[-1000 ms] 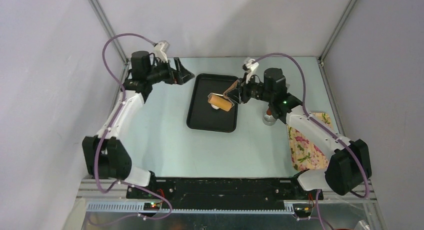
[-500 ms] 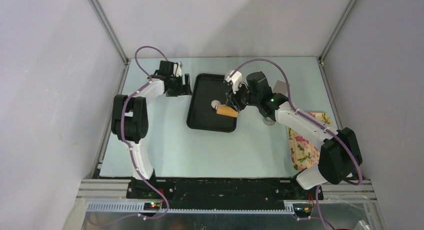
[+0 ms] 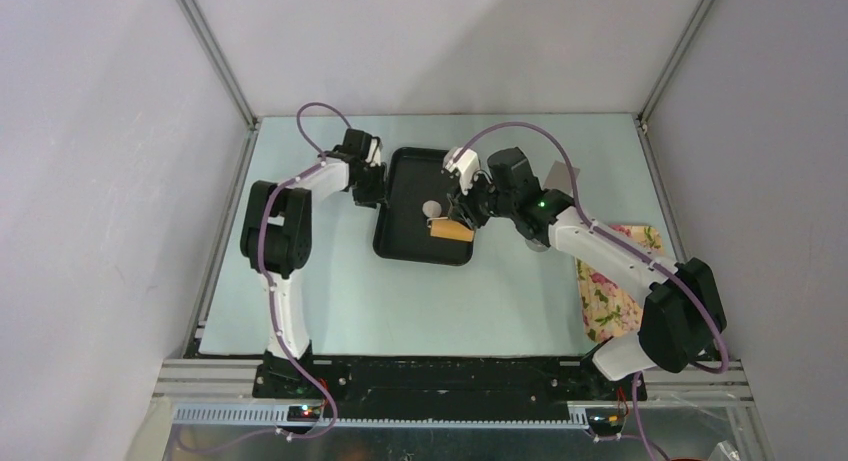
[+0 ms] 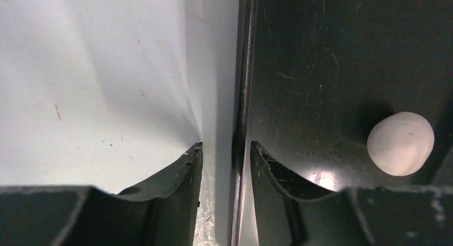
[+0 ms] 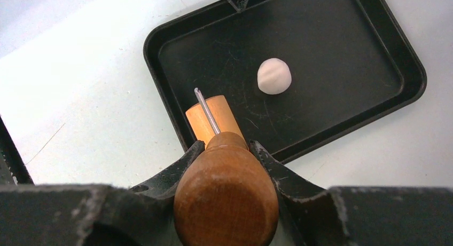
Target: Roll out the dumpling wrappers from the dough
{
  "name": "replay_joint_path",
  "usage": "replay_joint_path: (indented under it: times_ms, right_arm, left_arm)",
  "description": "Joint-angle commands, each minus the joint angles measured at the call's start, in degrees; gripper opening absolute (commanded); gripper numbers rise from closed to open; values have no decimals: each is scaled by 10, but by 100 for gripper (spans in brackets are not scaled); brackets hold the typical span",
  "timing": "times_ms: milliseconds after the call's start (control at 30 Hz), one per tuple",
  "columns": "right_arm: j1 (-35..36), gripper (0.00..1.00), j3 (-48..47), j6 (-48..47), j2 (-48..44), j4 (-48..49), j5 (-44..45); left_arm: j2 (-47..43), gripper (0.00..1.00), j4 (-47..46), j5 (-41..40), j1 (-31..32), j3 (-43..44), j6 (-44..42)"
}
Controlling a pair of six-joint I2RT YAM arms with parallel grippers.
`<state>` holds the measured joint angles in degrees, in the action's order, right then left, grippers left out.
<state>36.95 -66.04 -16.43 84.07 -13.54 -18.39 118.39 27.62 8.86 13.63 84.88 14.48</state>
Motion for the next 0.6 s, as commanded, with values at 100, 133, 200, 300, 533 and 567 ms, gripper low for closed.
replay_joint_path:
  times_ms: [100,133,200,300,533,567]
  right_arm:
    - [2,0,-33,-20,-37,4,-5]
    - [2,0,-32,-20,-37,6,-4]
    - [4,0,-26,-22,-36,13,-3]
    - [6,0,-16,-23,-24,30,-3]
    - [13,0,-16,-17,-1,41,-9]
    - [13,0,-16,-16,4,42,-9]
  left_arm:
    - [11,16,32,-40,25,3,15]
    - [9,10,32,-43,27,-1,15]
    - [4,1,31,-41,32,-14,15]
    - [-9,0,31,-43,42,-46,13]
    - [-46,0,18,-16,59,-123,5]
    - [-53,0,14,-12,60,-131,4]
